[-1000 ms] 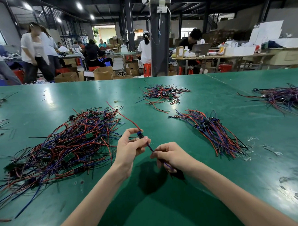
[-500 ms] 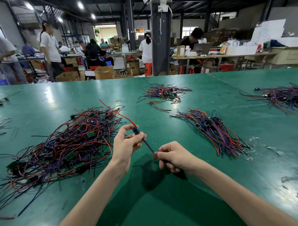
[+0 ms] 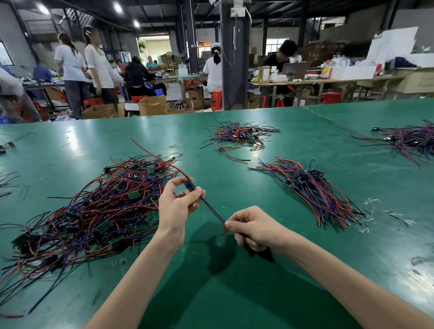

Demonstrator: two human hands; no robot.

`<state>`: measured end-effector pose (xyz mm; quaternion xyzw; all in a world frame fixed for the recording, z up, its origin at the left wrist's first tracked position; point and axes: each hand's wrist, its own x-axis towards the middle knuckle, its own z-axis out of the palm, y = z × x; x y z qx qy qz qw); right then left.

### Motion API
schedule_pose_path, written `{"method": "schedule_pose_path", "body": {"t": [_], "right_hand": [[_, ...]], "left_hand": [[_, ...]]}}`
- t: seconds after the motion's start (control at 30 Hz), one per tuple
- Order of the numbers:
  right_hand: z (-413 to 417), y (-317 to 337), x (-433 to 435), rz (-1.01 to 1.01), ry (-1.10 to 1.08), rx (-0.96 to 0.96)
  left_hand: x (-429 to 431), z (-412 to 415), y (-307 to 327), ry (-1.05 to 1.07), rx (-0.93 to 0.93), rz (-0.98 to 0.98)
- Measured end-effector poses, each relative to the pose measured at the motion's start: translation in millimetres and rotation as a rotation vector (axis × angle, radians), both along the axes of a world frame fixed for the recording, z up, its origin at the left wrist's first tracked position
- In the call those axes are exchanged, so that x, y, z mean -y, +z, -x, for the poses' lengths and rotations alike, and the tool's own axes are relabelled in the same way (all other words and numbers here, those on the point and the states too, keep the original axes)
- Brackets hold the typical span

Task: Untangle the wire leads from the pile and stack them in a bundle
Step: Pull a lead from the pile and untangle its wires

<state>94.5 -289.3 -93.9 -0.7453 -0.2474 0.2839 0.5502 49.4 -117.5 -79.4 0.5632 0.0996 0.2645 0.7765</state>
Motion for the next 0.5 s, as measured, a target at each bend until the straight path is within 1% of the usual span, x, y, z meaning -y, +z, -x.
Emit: {"method": "schedule_pose_path", "body": {"t": [0.23,0.4,0.5], "right_hand": [[4,0,-4,-0.058,0.118,0.049],[4,0,-3,-0.021,0.103,0.085],[4,1,-3,-0.011,0.13,0.099]], "left_hand": [[-9,-3,-2,0.078,-0.015,0.0],[-15,-5,-6,0.111,-0.019,-0.005],[-17,-7,-8,0.12,-0.019,-0.017]]}}
